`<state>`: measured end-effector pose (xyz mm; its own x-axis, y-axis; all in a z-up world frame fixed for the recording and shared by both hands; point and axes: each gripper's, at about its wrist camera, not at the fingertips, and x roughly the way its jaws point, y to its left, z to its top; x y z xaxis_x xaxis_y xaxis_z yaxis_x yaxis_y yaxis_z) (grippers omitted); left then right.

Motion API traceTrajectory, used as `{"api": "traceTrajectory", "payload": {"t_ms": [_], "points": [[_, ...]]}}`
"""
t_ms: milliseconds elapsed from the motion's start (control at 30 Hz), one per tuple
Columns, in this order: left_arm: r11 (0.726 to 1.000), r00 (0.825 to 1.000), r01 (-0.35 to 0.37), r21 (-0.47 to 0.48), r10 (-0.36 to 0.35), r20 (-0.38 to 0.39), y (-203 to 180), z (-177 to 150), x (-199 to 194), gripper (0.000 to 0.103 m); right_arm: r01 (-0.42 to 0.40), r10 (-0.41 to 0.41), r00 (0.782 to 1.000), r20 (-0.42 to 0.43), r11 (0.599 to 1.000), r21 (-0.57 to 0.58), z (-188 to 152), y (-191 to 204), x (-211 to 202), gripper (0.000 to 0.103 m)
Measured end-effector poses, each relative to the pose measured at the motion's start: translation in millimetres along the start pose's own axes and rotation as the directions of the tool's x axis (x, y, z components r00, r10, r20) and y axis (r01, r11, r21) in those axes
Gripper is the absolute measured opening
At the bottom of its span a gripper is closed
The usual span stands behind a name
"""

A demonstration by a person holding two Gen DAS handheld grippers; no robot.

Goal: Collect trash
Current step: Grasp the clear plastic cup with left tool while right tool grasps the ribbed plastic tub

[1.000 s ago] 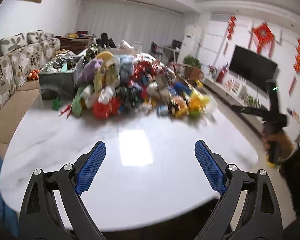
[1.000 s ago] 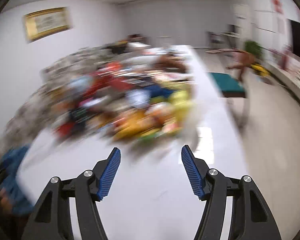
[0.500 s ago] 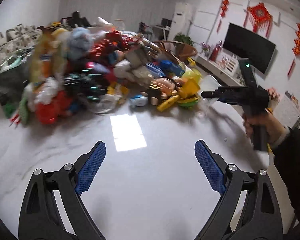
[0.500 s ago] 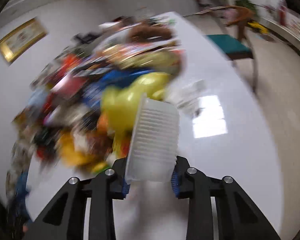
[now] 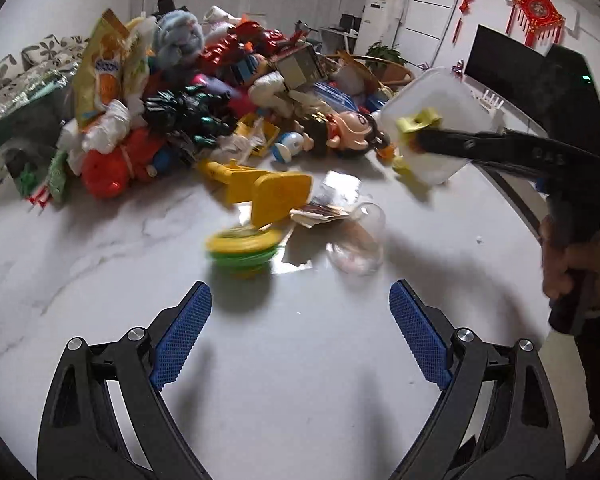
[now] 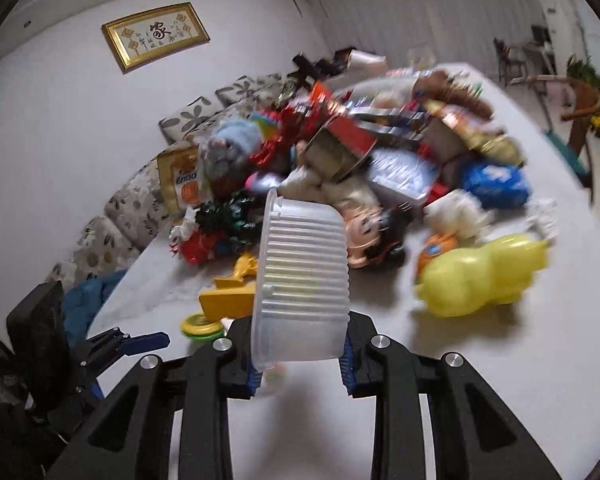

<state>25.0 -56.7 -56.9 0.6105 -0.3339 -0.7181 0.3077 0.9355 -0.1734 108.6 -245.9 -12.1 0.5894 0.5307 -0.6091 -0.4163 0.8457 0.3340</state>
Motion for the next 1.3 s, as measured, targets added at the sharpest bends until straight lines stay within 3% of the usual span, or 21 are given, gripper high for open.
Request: {"api": "traceTrajectory", "payload": {"t_ms": [67, 133, 167, 200, 267, 300, 367, 467, 667, 733, 767, 800, 867, 967, 1100, 1300], "points": [[1.000, 1.000, 0.023, 0.012, -0.023, -0.004, -9, 0, 3, 0.088, 0.041, -0.041, 0.999, 0.007, 0.998, -0.048, -5, 3, -10, 0.029], [0.998, 1.000, 0.030, 0.058, -0.030, -0.003, -25, -1, 6, 0.088, -0.011, 0.011, 1.000, -0.003, 1.000, -0.029, -7, 1, -11, 0.029], [0.996, 1.000, 0.017, 0.086, -0.017, 0.001, -33, -1, 8, 0.088, 0.160, -0.161, 0.987, 0.011, 0.974, -0.161, -12, 16, -7, 0.029], [0.995, 1.000, 0.000, 0.103, -0.001, 0.003, -38, -2, 10, 0.088, 0.253, -0.257, 0.966, 0.023, 0.926, -0.278, -17, 28, -3, 0.029], [0.994, 1.000, -0.011, 0.112, 0.011, -0.002, -42, -3, 13, 0.088, 0.114, -0.121, 0.992, -0.030, 0.977, -0.182, -19, 15, -5, 0.029], [0.994, 1.000, -0.008, 0.111, 0.009, -0.008, -42, -4, 14, 0.088, 0.110, -0.115, 0.993, -0.030, 0.986, -0.124, -19, 5, -5, 0.029], [0.995, 1.000, -0.008, 0.095, 0.009, -0.011, -40, -4, 17, 0.088, 0.148, -0.151, 0.988, -0.014, 0.980, -0.133, -20, -4, -6, 0.029], [0.997, 0.999, 0.021, 0.069, -0.019, -0.039, -41, 5, 26, 0.088, 0.074, -0.074, 0.997, -0.015, 0.997, 0.002, -21, -27, -13, 0.029], [0.999, 0.994, -0.046, 0.008, 0.047, -0.099, -50, 25, 60, 0.087, 0.066, -0.066, 0.998, -0.004, 0.996, 0.060, -41, -40, -34, 0.029], [0.993, 0.990, -0.117, 0.029, 0.118, -0.075, -57, 30, 68, 0.070, 0.073, -0.073, 0.997, 0.000, 0.995, 0.068, -47, -42, -39, 0.029], [0.985, 0.984, -0.159, 0.062, 0.164, -0.069, -62, 33, 72, 0.050, 0.071, -0.072, 0.997, 0.002, 0.994, 0.080, -51, -45, -43, 0.029], [0.982, 0.981, -0.176, 0.072, 0.181, -0.069, -63, 35, 75, 0.040, 0.068, -0.069, 0.998, 0.003, 0.993, 0.092, -54, -48, -45, 0.029], [0.986, 0.984, -0.160, 0.053, 0.164, -0.074, -60, 35, 75, 0.039, 0.067, -0.068, 0.998, 0.007, 0.992, 0.107, -59, -51, -51, 0.029], [0.993, 0.994, -0.111, 0.029, 0.112, -0.016, -53, 29, 52, 0.036, 0.043, -0.045, 0.999, 0.020, 0.992, 0.120, -65, -49, -58, 0.029], [0.995, 0.994, -0.066, 0.074, 0.059, 0.096, -48, 19, -14, 0.036, -0.006, 0.003, 1.000, 0.026, 0.993, 0.117, -72, -31, -68, 0.029], [0.990, 0.990, -0.055, 0.130, 0.036, 0.139, -44, -10, -90, 0.036, -0.081, 0.079, 0.996, 0.029, 0.995, 0.066, -83, 18, -89, 0.029]]}}
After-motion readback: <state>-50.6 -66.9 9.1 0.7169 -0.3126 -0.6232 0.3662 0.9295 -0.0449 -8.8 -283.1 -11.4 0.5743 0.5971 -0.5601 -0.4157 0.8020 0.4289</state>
